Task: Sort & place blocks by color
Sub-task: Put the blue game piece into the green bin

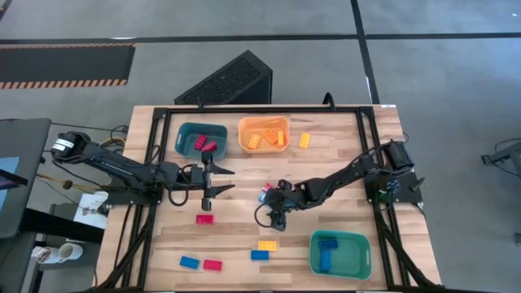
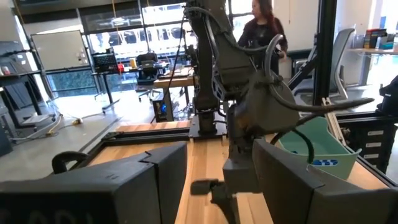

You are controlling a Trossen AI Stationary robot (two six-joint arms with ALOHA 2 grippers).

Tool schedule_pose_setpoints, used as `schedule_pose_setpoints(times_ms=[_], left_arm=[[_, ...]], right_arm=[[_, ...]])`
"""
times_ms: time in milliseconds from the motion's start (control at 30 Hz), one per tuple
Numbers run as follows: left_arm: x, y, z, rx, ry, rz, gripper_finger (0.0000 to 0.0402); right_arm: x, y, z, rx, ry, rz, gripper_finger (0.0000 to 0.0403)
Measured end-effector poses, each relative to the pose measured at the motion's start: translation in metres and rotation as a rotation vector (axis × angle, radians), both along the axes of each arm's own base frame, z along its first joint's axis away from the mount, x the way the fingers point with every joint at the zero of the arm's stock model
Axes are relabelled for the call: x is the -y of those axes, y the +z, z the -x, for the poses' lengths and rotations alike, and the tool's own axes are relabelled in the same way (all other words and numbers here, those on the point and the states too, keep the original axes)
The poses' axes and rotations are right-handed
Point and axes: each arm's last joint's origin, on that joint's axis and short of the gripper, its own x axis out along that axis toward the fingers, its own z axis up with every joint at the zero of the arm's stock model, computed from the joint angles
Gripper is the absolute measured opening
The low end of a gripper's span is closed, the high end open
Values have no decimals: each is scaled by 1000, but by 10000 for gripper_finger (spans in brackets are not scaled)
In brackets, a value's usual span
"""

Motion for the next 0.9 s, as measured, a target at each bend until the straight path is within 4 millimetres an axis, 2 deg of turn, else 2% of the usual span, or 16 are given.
schedule_pose_setpoints(times_ms=[133,467,733,900], left_arm=[[0,0,0,1,0,2,174],[0,0,0,-1,-2,3,174],[0,0,0,1,-6,4,174],[0,0,0,4,-6,4,173]], right_arm=[[-4,-5,-5,8,21,-29,276],[-27,14,0,-32,113,-63,276],[-24,28,-3,-32,20,84,276],[-23,28,-4,-29,16,91,276]])
